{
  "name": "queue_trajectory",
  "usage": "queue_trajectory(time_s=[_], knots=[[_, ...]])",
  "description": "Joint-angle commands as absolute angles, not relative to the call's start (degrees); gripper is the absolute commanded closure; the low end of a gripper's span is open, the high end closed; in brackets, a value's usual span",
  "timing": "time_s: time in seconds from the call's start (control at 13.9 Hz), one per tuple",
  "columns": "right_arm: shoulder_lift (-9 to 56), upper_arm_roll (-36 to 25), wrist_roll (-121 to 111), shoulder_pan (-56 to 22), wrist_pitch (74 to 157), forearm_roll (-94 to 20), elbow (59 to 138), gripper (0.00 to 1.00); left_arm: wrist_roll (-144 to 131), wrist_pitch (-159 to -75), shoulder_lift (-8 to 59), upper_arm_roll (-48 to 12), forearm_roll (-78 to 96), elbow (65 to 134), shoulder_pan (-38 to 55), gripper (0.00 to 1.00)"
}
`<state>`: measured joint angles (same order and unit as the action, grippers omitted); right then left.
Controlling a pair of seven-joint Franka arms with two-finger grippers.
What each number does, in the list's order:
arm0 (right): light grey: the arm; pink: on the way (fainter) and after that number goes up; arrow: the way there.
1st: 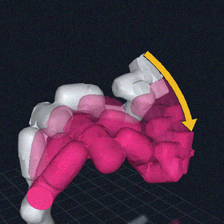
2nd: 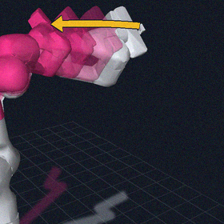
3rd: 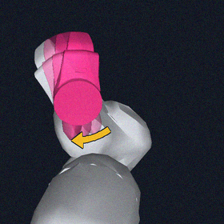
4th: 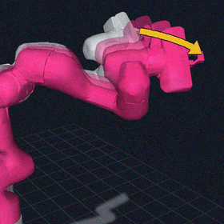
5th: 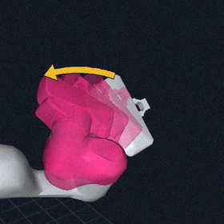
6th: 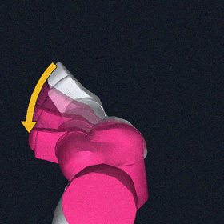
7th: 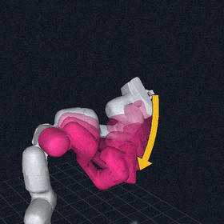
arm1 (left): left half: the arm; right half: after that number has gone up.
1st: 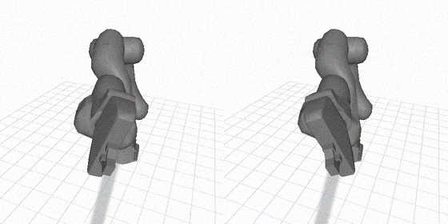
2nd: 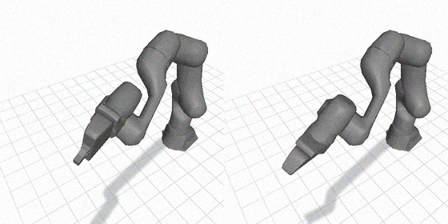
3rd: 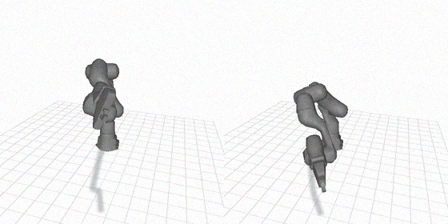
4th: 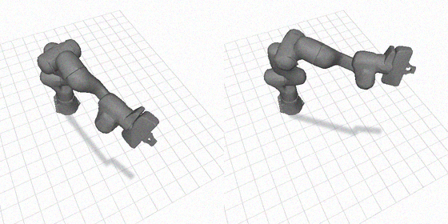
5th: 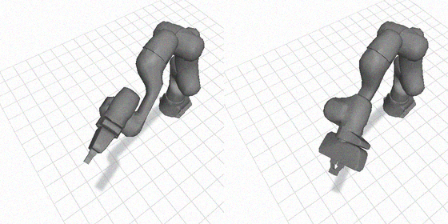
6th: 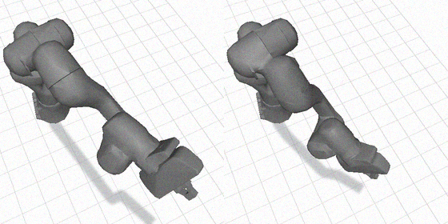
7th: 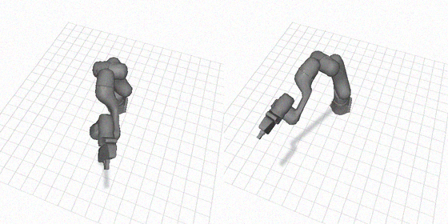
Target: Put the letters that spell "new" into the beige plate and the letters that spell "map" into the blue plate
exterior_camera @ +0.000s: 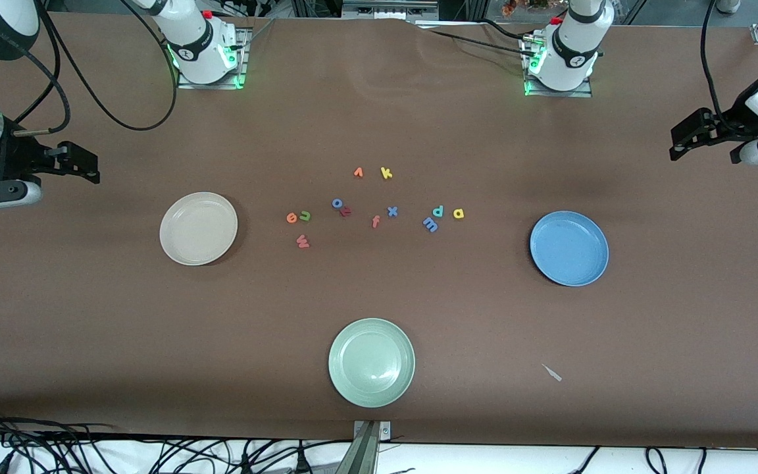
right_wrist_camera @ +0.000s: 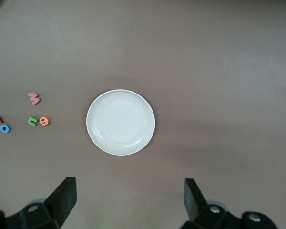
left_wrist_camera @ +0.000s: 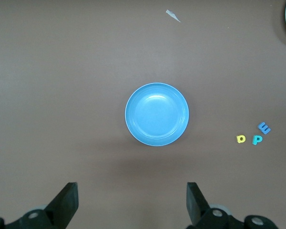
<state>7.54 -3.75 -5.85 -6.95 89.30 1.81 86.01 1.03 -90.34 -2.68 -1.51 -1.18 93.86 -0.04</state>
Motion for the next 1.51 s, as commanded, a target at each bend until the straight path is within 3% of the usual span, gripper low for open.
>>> queue_trajectory(time_s=[0.0,1.44], knots=[[7.3,-3.25,-5.27,-6.59,89.82,2.02,86.04,0.0,2.11,-90.8,-3.52,-1.67,0.35,94.84,0.0,0.0],[7.47,-3.34,-5.36,-6.5,89.91,2.29,85.78,0.0,1.14,-89.38,-1.67,-2.29,0.44,92.29,0.62,0.0]])
